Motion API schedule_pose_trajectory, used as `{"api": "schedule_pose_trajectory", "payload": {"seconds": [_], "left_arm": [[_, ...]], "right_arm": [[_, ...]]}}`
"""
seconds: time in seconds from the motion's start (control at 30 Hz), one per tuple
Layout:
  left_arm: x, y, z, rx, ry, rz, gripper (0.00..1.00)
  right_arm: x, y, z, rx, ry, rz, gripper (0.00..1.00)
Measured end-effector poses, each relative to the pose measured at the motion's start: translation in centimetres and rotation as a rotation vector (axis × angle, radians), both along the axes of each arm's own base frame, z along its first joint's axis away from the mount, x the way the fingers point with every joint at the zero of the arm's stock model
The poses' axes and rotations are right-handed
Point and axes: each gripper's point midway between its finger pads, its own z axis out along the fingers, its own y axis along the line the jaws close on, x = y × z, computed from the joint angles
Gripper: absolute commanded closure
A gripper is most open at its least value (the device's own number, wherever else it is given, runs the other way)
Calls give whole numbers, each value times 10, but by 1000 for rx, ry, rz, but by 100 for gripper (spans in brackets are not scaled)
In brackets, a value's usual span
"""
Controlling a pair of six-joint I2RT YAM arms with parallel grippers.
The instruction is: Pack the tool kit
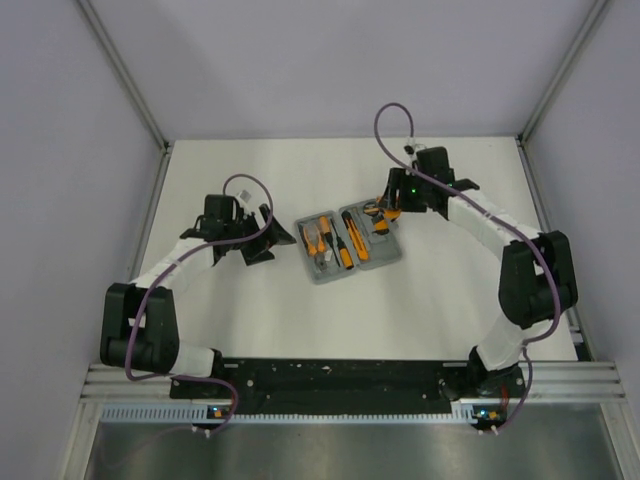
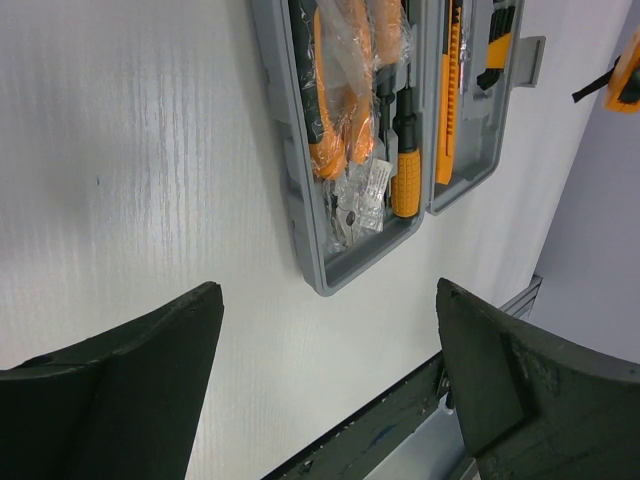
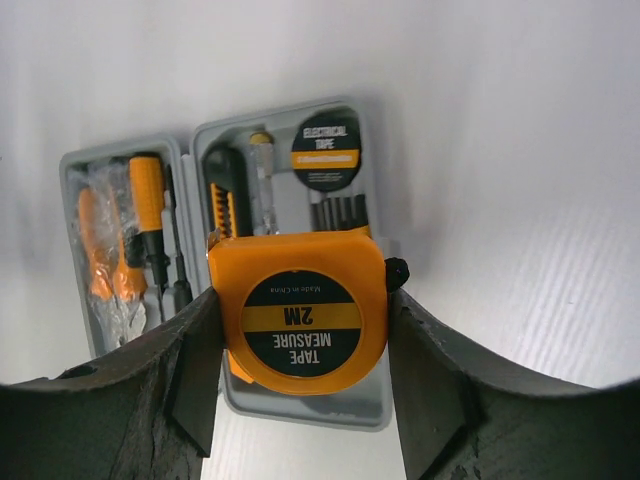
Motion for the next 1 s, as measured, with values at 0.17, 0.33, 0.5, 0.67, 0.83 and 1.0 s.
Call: {"api": "schedule_pose_trajectory", "payload": {"seconds": [0.17,0.33,0.5,0.67,0.83,1.0], "left_arm": [[-1,0,-1,-2,4,3,10],[-1,0,-2,-3,2,4,10],[0,0,-3,-4,2,4,11],[0,0,-4,-4,3,4,11],[0,0,-4,-4,3,4,11],[0,0,-4,-4,4,4,11]], "right_arm": [[-16,35,-16,-36,27,92,75],[-33,50,-32,-80,45,123,75],[-58,49,-65,-144,94,145,75],[-70,39,-87,-187,111,144,75],[-68,32,-87,-206,66,133,75],[-67,25,-88,-236,45,119,75]]}}
